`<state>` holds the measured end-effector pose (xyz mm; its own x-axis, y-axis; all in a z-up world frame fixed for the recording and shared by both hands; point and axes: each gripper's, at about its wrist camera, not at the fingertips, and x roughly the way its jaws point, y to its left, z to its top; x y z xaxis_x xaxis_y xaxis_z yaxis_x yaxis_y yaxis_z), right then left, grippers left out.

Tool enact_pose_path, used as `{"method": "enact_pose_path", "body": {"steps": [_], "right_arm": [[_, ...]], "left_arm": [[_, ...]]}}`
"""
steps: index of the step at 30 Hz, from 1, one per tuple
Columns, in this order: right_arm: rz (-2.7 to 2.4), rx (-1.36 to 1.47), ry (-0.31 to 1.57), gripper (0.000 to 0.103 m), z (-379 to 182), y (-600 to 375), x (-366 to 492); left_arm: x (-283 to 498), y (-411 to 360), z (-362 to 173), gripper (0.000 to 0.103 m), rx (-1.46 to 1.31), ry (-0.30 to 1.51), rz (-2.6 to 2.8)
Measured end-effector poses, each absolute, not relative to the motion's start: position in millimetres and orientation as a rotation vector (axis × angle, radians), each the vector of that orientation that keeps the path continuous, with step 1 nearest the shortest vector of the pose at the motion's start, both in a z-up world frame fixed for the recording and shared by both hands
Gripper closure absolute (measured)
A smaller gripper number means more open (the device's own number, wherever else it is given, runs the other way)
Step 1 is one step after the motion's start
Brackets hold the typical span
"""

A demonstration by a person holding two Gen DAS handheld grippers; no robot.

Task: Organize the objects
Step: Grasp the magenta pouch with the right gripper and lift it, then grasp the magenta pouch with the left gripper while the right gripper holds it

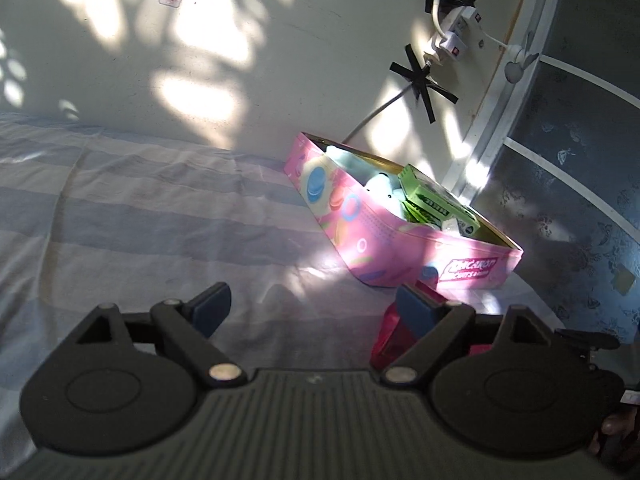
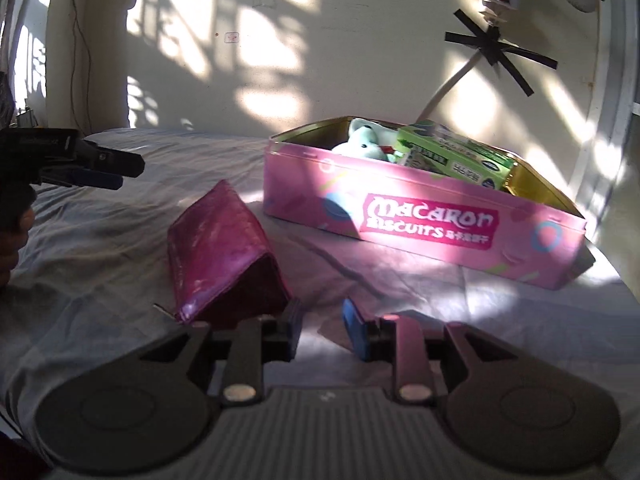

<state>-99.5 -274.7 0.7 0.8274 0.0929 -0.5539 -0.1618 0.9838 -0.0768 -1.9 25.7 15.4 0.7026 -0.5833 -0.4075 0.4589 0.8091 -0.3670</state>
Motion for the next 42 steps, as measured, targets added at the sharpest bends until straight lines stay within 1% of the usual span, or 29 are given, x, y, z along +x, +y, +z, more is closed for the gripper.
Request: {"method": "enact_pose_path", "body": {"steps": [2,4,5,8,13,14,15,18,20,21,29,30,31,32,34,38,42], "right_arm": [[0.026,-0.024,0.573,0.07,0,-299,-102],[-0.008,0.125,0.579,0.07,0,-324,-107],[0.029,0.215,0.575,0.07,0,-334,-111],[0.17,0.326,0.558,0.069,1,-335,-120],[0.339,0.33,0.566,0.067,0,-298,-118],[0.356,0.327,0.572,0.067,-2,-291,-115],[0.371,0.323,0.578,0.067,-4,-285,-112],[0.395,0.334,0.593,0.067,-10,-277,-107],[0.374,0.313,0.589,0.067,-11,-277,-108],[0.358,0.297,0.582,0.067,-11,-279,-110],[0.268,0.321,0.547,0.066,-11,-315,-123],[0.265,0.324,0.545,0.066,-12,-316,-124],[0.267,0.325,0.541,0.067,-12,-317,-124],[0.277,0.324,0.536,0.074,-12,-317,-124],[0.25,0.286,0.505,0.075,-7,-313,-127],[0.247,0.231,0.378,0.075,20,-316,-131],[0.203,0.165,0.263,0.075,45,-325,-122]], "left_arm": [[-1,4,17,0.013,-0.228,0.554,-0.634],[-1,-13,16,0.014,-0.201,0.576,-0.666],[-1,-19,14,0.015,-0.19,0.585,-0.674],[-1,-29,9,0.026,-0.174,0.61,-0.696],[-1,-33,6,0.028,-0.184,0.642,-0.702],[-1,-34,5,0.029,-0.186,0.653,-0.712],[-2,-35,4,0.033,-0.187,0.662,-0.722],[-9,-41,3,0.035,-0.176,0.661,-0.724],[-14,-45,2,0.04,-0.183,0.673,-0.765],[-17,-49,2,0.04,-0.183,0.681,-0.791],[-30,-74,9,0.041,-0.146,0.667,-0.854],[-30,-76,9,0.044,-0.15,0.67,-0.849],[-29,-77,9,0.05,-0.15,0.676,-0.851],[-29,-79,9,0.061,-0.148,0.687,-0.854],[-30,-82,14,0.062,-0.143,0.683,-0.849],[-29,-89,47,0.062,-0.127,0.576,-0.87],[-12,-117,77,0.062,-0.087,0.495,-0.877]]}}
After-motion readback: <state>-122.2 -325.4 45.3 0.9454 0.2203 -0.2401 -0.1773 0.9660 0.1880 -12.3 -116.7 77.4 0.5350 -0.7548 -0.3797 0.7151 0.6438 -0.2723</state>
